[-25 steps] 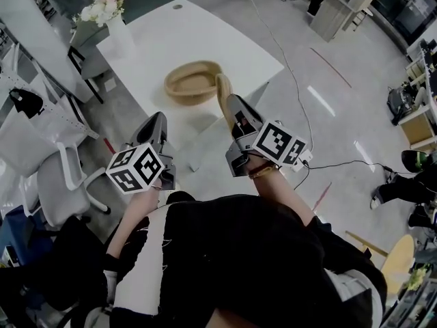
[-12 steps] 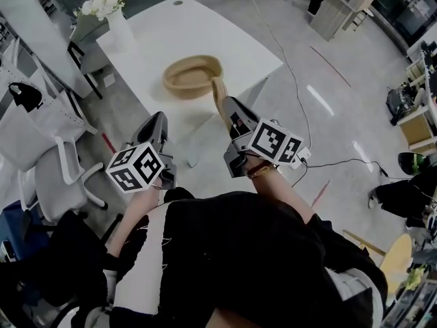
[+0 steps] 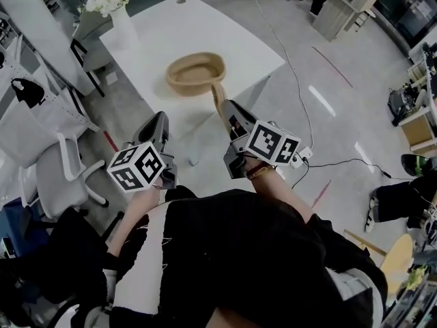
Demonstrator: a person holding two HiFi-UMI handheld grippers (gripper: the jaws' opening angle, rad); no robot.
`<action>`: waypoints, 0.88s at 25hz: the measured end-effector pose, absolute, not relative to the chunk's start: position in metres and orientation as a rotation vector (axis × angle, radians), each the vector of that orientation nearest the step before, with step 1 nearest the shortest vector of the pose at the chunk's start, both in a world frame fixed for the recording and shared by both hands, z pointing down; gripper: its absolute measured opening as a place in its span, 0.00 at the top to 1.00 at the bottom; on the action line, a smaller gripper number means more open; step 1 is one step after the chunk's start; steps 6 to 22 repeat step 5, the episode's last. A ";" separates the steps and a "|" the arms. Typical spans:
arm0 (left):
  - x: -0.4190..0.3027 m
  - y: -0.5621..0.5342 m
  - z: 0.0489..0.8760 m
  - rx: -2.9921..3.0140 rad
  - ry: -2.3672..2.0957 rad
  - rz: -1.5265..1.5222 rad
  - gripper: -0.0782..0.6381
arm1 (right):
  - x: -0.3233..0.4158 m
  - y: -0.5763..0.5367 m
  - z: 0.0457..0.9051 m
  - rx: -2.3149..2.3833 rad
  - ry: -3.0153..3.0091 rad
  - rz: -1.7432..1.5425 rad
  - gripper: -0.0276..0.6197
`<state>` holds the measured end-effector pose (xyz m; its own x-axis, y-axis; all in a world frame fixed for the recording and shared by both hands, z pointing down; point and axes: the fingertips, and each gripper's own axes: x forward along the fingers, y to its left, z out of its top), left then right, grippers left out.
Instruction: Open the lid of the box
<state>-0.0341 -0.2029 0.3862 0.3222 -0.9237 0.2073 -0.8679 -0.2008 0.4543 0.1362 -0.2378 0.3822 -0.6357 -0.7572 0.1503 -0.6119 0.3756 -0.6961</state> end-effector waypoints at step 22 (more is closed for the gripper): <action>-0.036 -0.201 0.388 2.103 -1.583 -0.147 0.88 | 0.135 -0.235 0.387 -1.227 2.446 -1.113 0.86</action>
